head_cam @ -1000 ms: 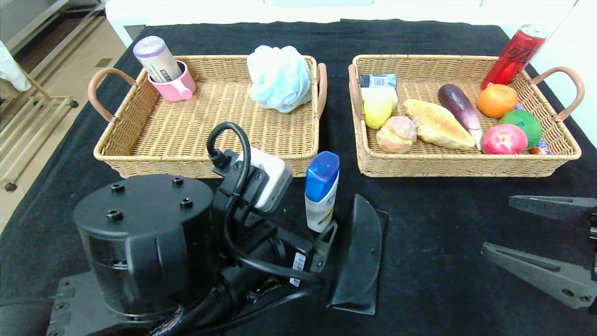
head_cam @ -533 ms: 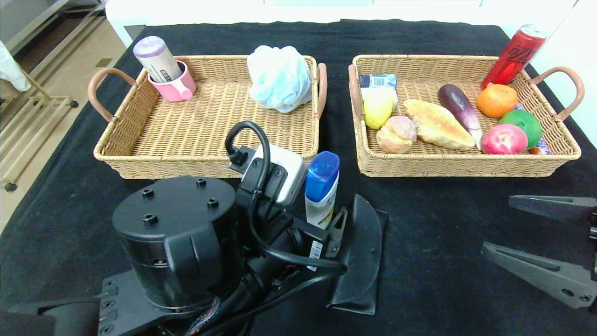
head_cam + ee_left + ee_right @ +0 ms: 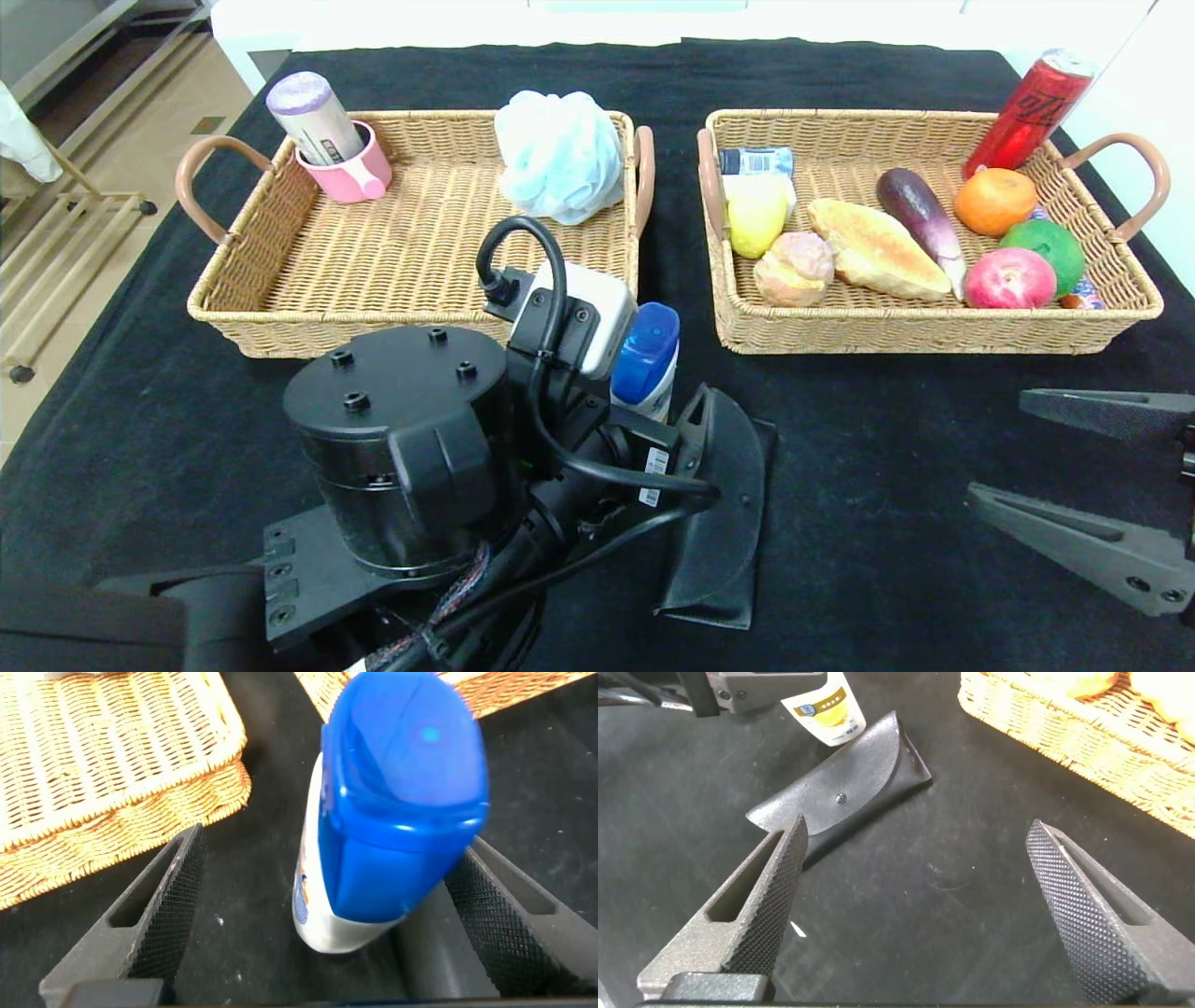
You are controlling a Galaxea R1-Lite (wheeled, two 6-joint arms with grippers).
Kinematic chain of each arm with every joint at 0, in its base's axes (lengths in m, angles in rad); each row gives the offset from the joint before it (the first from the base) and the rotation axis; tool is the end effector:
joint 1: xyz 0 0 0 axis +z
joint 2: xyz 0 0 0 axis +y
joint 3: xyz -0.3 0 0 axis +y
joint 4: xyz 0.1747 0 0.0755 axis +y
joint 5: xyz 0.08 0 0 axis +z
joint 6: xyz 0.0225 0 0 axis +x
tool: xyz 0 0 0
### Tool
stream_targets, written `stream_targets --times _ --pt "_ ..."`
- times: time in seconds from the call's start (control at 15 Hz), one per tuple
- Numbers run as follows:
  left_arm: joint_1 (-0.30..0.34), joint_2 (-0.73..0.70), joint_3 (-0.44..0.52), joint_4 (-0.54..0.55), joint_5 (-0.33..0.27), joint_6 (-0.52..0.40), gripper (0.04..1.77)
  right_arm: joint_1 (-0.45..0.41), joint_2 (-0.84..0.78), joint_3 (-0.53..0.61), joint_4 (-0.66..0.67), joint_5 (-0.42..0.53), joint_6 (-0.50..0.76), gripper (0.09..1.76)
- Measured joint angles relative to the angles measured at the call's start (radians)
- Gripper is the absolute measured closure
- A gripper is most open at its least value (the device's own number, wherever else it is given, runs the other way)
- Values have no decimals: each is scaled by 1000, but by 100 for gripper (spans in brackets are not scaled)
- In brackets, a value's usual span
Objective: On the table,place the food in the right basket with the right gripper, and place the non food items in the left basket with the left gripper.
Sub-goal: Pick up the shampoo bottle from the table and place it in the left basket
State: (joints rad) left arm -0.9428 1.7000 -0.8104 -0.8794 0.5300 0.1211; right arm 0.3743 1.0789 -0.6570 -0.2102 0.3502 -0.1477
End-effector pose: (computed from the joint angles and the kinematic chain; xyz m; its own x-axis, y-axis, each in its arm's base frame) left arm 0.1894 -0.2415 0.2083 0.9160 -0.4011 -0.0088 0.3990 0.9083 0.1259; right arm 0.1345 0.0611 0.2405 0.7293 0.6551 -0.1974 -0.6773 0.7321 -0.0726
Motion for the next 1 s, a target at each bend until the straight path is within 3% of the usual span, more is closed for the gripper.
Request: stream_targets --times 0.13,0.33,0.67,1.0 --pt "3 4 -3 0 2 0 17 -1 0 0 0 0 0 14" --pt "4 7 -3 0 1 0 66 0 0 1 0 0 0 14" --pt "4 8 -1 0 0 -1 122 0 0 2 0 1 -1 14" --pt "3 9 -1 -1 -1 -1 122 0 4 3 1 0 -1 14"
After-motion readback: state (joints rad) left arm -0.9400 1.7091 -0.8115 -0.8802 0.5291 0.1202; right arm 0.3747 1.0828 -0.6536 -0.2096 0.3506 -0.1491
